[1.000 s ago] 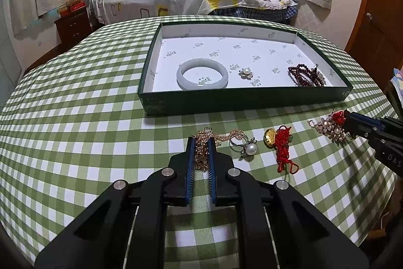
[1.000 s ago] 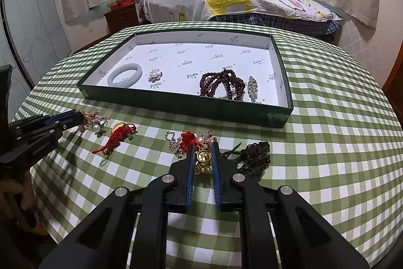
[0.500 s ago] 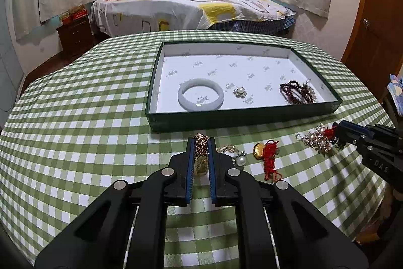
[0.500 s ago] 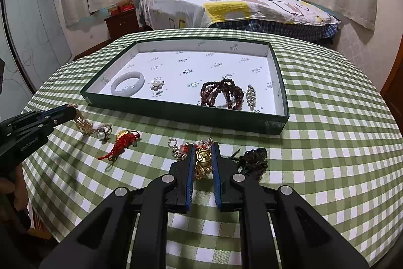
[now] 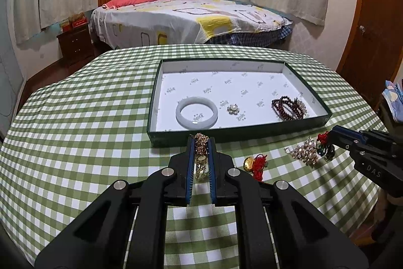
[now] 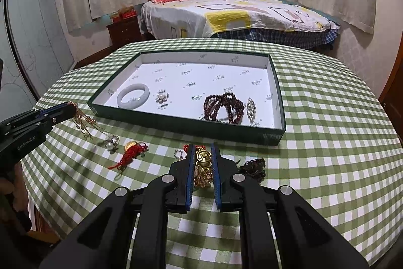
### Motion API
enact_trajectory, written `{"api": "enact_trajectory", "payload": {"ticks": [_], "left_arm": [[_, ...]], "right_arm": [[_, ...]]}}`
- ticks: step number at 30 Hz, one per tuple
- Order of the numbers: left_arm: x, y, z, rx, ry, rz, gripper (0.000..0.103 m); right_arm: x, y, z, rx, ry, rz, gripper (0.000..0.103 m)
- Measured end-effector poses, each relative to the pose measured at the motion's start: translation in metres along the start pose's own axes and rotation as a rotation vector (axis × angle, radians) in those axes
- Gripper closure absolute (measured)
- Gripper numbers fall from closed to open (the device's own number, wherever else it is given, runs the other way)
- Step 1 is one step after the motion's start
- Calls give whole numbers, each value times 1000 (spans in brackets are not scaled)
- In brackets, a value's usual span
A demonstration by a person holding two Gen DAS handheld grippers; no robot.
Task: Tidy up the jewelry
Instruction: 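Carry the gold chain into the box with the left tool while the right tool carries the charm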
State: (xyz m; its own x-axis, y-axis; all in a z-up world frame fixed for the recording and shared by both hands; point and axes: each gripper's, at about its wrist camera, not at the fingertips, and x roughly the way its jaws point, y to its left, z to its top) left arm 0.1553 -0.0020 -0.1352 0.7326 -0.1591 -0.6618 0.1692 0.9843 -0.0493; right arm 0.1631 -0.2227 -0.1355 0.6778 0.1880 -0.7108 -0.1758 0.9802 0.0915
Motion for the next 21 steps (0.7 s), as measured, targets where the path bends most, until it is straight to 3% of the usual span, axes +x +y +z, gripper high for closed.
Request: {"api": "enact_trajectory", "payload": {"ticks": [12,21], "left_arm": [[-19,-3,49,-6,-113,-42,93],[0,-11,92,21,-179,-46,93]], "right_arm": [[-15,-7,36,13,-97,1,89],[-5,-23,81,33,-171,-3,89]]}}
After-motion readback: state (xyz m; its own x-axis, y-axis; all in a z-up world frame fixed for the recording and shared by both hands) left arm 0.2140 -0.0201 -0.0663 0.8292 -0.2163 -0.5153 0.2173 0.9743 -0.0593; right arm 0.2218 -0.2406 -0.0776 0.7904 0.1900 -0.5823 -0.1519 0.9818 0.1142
